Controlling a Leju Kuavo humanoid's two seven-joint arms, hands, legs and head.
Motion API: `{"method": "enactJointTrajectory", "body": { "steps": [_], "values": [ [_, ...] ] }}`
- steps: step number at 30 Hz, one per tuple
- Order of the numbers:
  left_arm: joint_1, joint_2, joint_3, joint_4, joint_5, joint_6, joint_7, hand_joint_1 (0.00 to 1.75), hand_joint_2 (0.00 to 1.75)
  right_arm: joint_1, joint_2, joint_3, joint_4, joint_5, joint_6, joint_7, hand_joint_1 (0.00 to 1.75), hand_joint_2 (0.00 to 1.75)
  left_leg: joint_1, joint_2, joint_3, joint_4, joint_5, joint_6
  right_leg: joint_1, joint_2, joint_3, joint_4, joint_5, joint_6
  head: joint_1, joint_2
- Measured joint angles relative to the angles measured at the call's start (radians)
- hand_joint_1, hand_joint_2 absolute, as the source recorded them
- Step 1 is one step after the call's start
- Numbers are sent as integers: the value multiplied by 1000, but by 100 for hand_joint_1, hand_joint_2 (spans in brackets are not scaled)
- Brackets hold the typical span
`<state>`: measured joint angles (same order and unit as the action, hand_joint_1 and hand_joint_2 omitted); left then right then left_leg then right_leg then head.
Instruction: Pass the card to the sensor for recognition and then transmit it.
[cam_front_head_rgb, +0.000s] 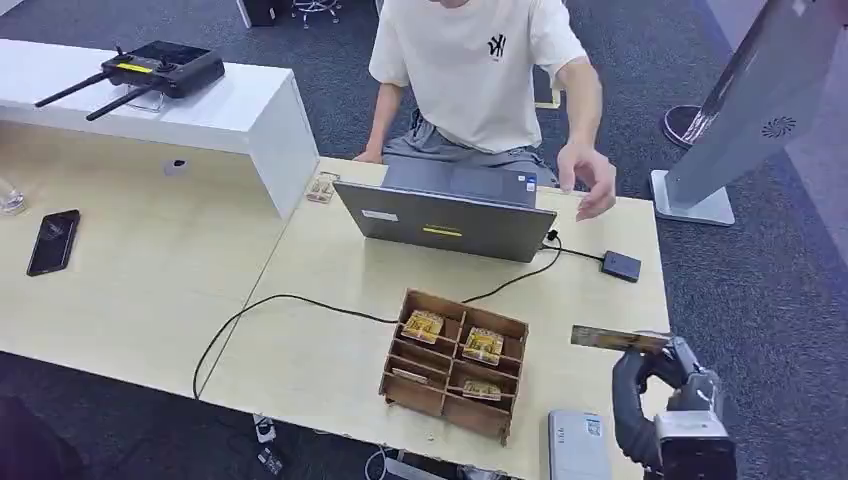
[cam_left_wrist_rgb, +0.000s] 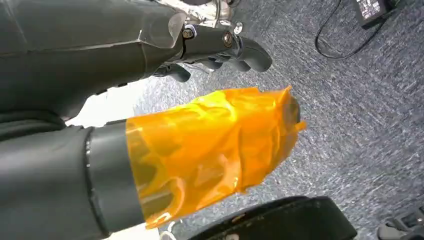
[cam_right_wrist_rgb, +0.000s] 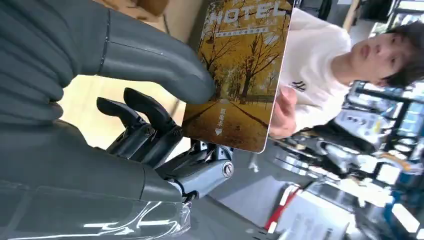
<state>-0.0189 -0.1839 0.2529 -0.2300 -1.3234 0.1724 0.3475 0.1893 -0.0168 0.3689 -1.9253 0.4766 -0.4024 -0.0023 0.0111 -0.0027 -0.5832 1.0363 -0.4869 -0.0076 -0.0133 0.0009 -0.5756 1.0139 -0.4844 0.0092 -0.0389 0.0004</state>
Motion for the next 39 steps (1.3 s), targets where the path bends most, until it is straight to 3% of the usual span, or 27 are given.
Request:
{"method": "enactJointTrajectory", "body": {
  "steps": [4,8,17,23,30,34,35,36,39],
  "values": [
    [-14,0,-19,-1,-32,-30,13,0,0,-93,0,33,6,102,33,33,175,175,0,0,0,0,1,0,0,0,0,0,1,0,0,0],
    [-31,0,-43,-4,-66,-60,19,0,0,-217,9,58,45,224,83,106,175,175,0,1,0,0,2,0,0,0,0,0,2,0,0,0],
    [-62,0,-105,-21,-111,-117,29,0,0,-450,46,92,240,485,169,242,175,175,0,0,0,0,4,-1,0,0,0,1,3,-1,0,0],
    [-76,1,-141,-29,-138,-146,29,0,0,-542,59,98,387,676,190,305,175,175,0,-1,0,0,4,-1,0,0,0,1,3,-1,0,0],
    [-87,3,-172,-37,-155,-169,23,0,0,-587,66,101,550,897,195,316,175,175,0,-1,0,0,4,-1,0,0,0,1,3,-1,0,0],
    [-89,5,-178,-39,-155,-172,17,0,0,-587,66,106,612,938,174,323,175,175,0,-1,0,0,4,-1,0,0,0,1,3,-1,0,0],
    [-89,5,-179,-39,-155,-172,16,0,0,-587,66,106,624,938,173,326,96,175,0,-1,0,0,4,-1,0,0,0,1,3,-1,0,0],
    [-89,5,-180,-40,-155,-172,16,0,0,-587,66,106,633,940,172,326,0,175,0,-1,0,0,4,-1,0,0,0,1,3,-1,0,0],
    [-89,8,-184,-41,-155,-177,16,0,0,-585,67,108,655,957,176,326,0,175,0,-1,0,0,4,-1,0,0,0,1,3,-1,0,0]
  ]
}}
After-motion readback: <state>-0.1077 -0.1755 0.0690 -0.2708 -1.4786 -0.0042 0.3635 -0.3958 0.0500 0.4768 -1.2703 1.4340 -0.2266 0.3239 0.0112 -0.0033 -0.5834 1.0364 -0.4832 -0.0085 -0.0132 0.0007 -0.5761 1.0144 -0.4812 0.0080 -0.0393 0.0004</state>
